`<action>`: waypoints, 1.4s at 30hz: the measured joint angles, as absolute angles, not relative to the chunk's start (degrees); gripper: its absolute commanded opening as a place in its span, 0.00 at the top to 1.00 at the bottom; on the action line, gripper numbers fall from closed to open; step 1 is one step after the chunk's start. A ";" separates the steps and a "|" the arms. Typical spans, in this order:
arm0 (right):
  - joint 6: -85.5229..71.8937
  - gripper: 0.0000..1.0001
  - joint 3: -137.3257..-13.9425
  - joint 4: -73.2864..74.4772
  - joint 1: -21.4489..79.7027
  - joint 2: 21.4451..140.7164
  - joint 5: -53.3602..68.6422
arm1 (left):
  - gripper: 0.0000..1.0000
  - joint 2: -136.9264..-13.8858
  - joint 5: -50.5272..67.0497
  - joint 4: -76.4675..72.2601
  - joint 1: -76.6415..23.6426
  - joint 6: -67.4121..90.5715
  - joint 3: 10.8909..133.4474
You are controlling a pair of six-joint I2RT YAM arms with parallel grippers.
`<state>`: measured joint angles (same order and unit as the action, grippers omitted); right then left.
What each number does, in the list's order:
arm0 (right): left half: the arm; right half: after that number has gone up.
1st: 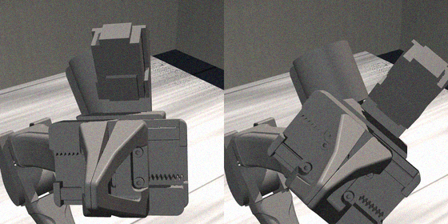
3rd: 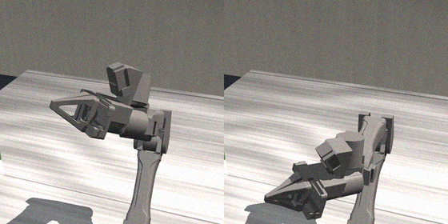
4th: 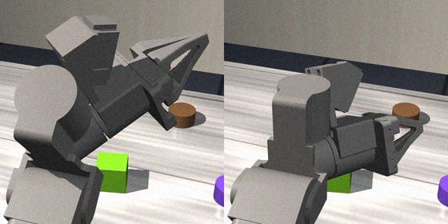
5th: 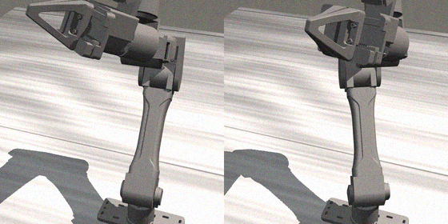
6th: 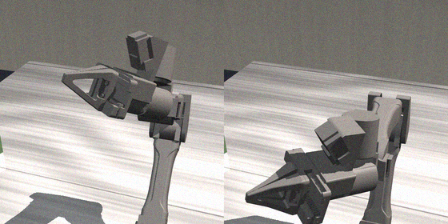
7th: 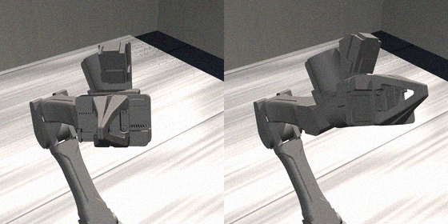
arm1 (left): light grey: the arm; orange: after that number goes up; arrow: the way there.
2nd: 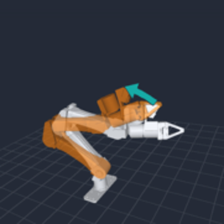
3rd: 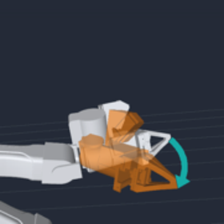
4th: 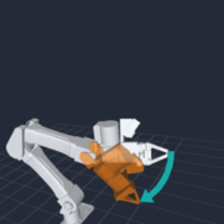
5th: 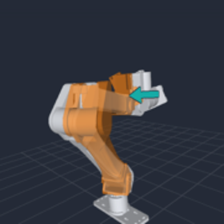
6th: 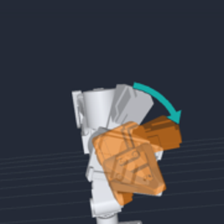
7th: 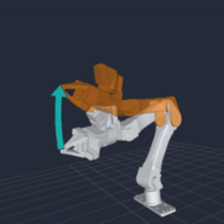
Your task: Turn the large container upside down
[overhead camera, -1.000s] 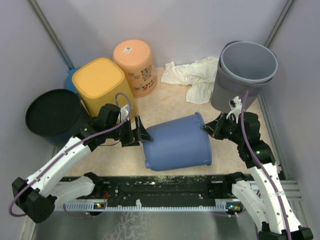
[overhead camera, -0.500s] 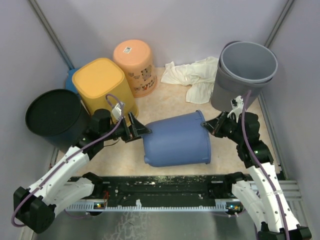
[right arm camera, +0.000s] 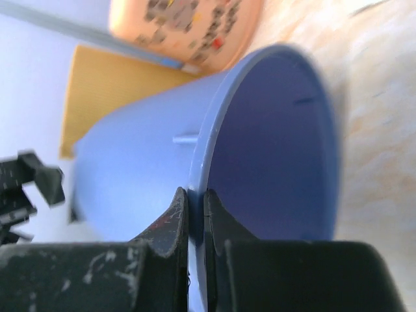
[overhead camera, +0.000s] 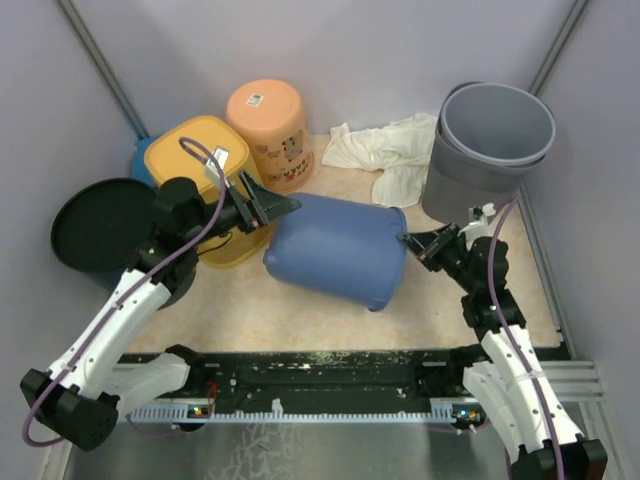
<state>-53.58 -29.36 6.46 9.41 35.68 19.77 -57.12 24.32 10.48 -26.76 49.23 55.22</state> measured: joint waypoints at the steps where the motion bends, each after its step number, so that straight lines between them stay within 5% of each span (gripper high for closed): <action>1: -56.27 1.00 -27.86 4.69 9.41 35.68 20.25 | 0.02 -57.43 25.12 8.14 -26.79 49.60 56.86; 10: -70.37 1.00 -17.72 -14.22 14.11 34.48 27.42 | 0.02 -63.13 37.76 -9.93 -30.30 54.41 62.11; 21: -84.51 1.00 -6.07 -30.57 14.06 30.26 19.66 | 0.01 -66.89 38.92 -4.27 -30.52 50.33 66.92; 35: -91.15 1.00 -1.91 -7.75 6.33 1.58 18.81 | 0.00 -66.76 37.04 0.19 -30.57 46.54 67.31; 42: -91.20 1.00 -1.93 -4.97 6.17 0.51 18.41 | 0.00 -66.85 36.88 0.51 -30.57 46.28 67.35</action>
<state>-91.20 -1.93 -4.97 6.17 0.51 18.41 -66.85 36.88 0.51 -30.57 46.28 67.35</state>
